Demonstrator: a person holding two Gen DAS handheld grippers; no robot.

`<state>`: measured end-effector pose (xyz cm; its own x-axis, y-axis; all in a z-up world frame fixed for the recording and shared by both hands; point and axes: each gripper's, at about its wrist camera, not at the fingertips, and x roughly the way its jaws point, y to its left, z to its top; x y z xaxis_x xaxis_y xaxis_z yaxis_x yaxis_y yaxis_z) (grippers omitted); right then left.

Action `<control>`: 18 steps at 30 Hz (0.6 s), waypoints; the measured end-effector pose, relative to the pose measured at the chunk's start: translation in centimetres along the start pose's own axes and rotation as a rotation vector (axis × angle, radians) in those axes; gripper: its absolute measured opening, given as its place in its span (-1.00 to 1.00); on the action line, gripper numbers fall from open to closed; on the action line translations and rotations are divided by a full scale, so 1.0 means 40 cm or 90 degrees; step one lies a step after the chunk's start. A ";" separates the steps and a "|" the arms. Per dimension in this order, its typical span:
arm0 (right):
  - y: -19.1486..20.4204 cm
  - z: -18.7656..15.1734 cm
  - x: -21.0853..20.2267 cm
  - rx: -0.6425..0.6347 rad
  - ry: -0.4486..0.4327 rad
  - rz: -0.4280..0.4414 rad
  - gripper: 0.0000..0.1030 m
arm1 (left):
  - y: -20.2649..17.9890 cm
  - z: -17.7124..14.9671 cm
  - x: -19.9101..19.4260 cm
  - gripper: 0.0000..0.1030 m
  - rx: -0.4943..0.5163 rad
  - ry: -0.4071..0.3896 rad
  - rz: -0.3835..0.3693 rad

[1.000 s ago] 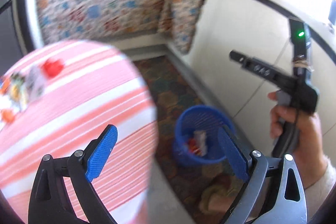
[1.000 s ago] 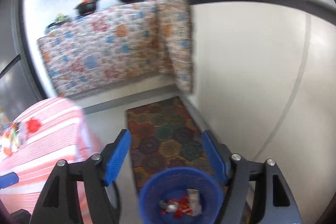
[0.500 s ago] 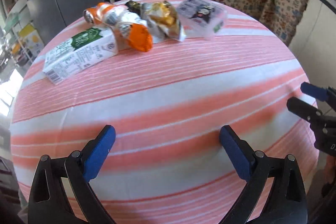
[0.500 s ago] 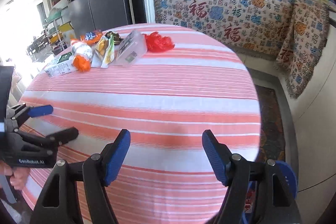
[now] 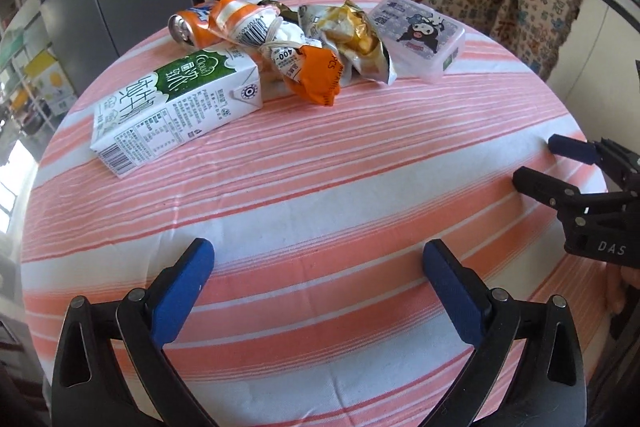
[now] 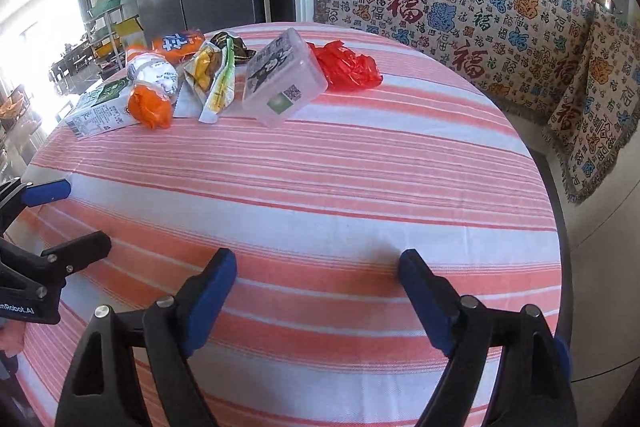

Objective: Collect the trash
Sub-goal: 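Return both open tools to the table toward the milk carton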

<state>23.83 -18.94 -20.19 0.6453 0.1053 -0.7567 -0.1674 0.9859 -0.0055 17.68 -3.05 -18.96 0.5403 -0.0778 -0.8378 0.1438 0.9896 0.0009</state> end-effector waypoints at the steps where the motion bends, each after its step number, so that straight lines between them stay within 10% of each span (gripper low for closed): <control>1: 0.001 -0.001 -0.001 0.000 0.000 -0.001 0.67 | 0.008 0.001 -0.002 0.99 0.003 0.008 -0.006; 12: 0.000 0.004 0.001 0.000 0.000 -0.002 0.67 | 0.261 0.026 0.004 0.99 0.074 0.091 -0.033; 18: 0.000 0.005 -0.001 0.001 -0.001 -0.001 0.67 | 0.358 0.101 0.059 0.99 0.074 0.058 -0.036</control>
<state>23.96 -18.91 -20.04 0.6468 0.1036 -0.7556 -0.1645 0.9864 -0.0056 24.37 10.44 -18.70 0.4515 -0.1164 -0.8846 0.2692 0.9630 0.0107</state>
